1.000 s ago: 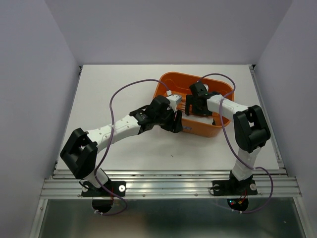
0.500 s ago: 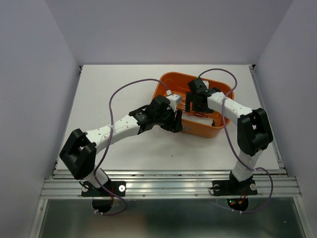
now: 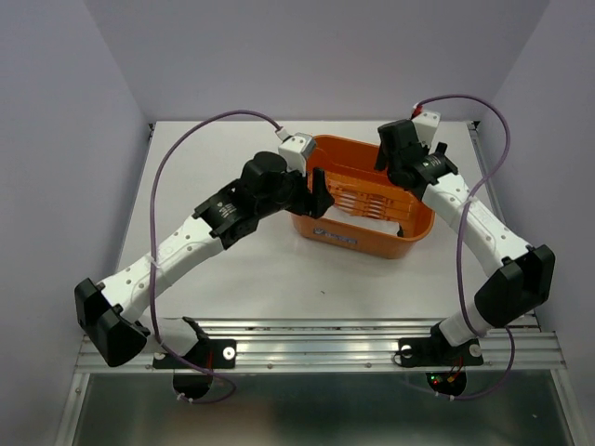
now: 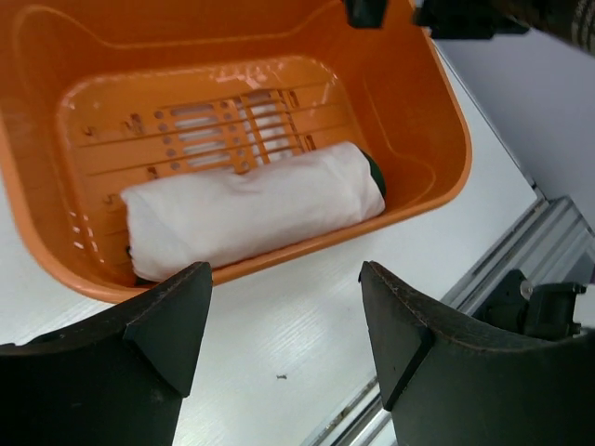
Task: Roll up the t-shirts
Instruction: Reset both arms
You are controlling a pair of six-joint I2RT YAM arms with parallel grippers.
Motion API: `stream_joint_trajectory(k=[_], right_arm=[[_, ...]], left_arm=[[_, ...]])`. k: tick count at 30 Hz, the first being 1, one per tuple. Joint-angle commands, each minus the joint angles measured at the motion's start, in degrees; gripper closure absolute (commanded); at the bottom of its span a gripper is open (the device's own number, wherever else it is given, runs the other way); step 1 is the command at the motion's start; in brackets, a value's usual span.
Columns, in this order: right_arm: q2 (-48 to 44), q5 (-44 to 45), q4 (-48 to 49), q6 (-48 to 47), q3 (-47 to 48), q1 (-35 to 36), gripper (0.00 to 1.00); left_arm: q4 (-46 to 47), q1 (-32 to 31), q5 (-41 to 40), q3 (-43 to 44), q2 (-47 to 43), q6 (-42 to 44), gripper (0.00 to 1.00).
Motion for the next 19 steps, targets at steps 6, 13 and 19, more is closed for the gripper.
stream_joint_trajectory(k=[6, 13, 19], right_arm=[[-8.57, 14.65, -2.33, 2.31, -1.58, 0.59, 0.00], [-13.23, 18.80, -4.00, 1.88, -2.37, 0.06, 0.00], [-15.95, 18.10, -4.18, 3.63, -4.21, 0.06, 0.00]], left_arm=[[-4.70, 9.22, -6.68, 3.35, -5.37, -0.02, 0.24], [-5.40, 15.03, -8.00, 1.41, -8.27, 1.03, 0.24], [-5.58, 16.26, -6.87, 2.03, -8.01, 1.56, 0.24]])
